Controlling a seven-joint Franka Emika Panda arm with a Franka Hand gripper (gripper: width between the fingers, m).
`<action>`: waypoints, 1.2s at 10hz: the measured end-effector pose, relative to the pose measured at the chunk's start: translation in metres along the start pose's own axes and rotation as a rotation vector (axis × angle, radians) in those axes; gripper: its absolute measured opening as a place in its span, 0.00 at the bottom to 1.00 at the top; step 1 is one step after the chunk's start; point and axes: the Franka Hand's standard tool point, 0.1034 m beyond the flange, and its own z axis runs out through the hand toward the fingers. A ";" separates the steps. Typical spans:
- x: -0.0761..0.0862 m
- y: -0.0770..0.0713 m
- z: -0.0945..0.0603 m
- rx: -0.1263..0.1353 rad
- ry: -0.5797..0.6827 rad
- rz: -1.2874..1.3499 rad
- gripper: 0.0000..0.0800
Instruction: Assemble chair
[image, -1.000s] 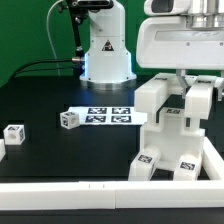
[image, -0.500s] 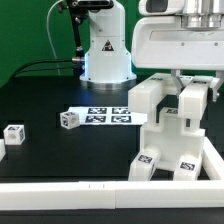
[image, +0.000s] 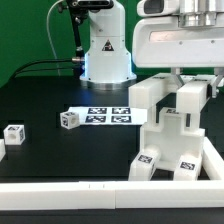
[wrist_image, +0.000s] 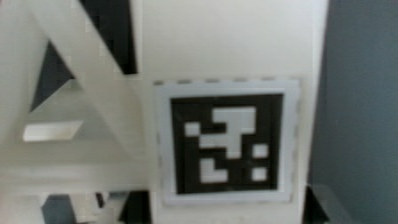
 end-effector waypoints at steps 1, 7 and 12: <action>-0.002 -0.003 0.001 -0.001 0.002 -0.009 0.36; 0.009 0.010 0.015 -0.023 0.008 -0.001 0.36; 0.019 0.009 0.023 -0.006 0.068 0.015 0.36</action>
Offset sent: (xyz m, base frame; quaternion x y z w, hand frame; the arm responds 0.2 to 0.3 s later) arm 0.0133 -0.0129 -0.0102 -0.0062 0.0067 -0.0185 0.9998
